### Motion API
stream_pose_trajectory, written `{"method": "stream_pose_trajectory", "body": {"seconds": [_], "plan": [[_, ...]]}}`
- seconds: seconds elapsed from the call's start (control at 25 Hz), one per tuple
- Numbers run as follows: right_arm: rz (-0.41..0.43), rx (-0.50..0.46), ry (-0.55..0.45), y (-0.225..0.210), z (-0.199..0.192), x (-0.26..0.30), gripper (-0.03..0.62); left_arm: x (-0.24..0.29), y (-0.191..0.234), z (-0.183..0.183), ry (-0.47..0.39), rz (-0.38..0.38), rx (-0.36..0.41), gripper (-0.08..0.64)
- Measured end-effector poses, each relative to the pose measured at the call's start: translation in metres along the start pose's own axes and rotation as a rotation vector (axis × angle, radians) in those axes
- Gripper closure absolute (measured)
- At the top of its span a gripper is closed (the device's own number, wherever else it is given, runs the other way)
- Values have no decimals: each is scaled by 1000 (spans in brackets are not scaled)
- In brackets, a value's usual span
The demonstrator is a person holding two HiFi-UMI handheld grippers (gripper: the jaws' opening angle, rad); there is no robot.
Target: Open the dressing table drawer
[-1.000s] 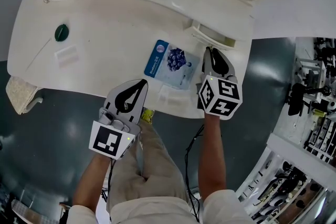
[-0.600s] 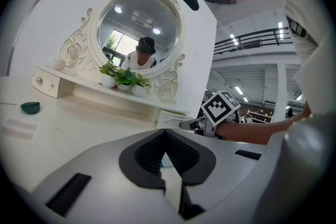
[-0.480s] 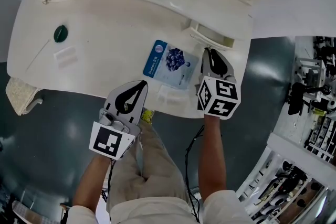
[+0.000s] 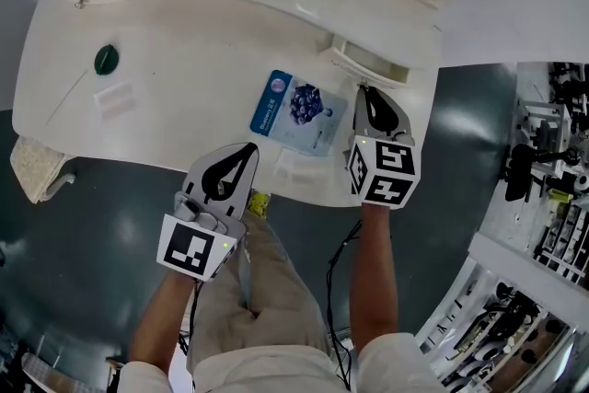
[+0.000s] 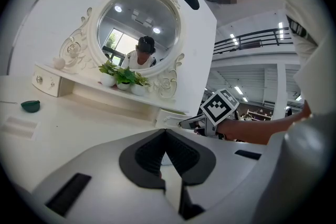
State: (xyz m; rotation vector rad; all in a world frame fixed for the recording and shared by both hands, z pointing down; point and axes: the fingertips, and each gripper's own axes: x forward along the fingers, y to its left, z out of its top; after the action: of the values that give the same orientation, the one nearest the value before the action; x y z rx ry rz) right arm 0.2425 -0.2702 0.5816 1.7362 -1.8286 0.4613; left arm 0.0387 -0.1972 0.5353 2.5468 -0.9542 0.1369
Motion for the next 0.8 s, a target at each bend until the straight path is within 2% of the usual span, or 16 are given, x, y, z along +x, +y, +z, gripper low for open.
{"method": "stream_pose_trajectory", "body": {"seconds": [0.12,0.4,0.52,0.8], "plan": [[75,-75,11,1,0,0,538,-1,4,1,-7,4,14,552],[242,-293,32,3,-1,0,557,3,-4,-1,0,-6,-7,552],[255,-349,30,4,1,-1,573,4,-6,-2,4,-13,-4,552],[228,-368,25,6,3,-2,586,4,-6,0,5,-11,3,552]]}}
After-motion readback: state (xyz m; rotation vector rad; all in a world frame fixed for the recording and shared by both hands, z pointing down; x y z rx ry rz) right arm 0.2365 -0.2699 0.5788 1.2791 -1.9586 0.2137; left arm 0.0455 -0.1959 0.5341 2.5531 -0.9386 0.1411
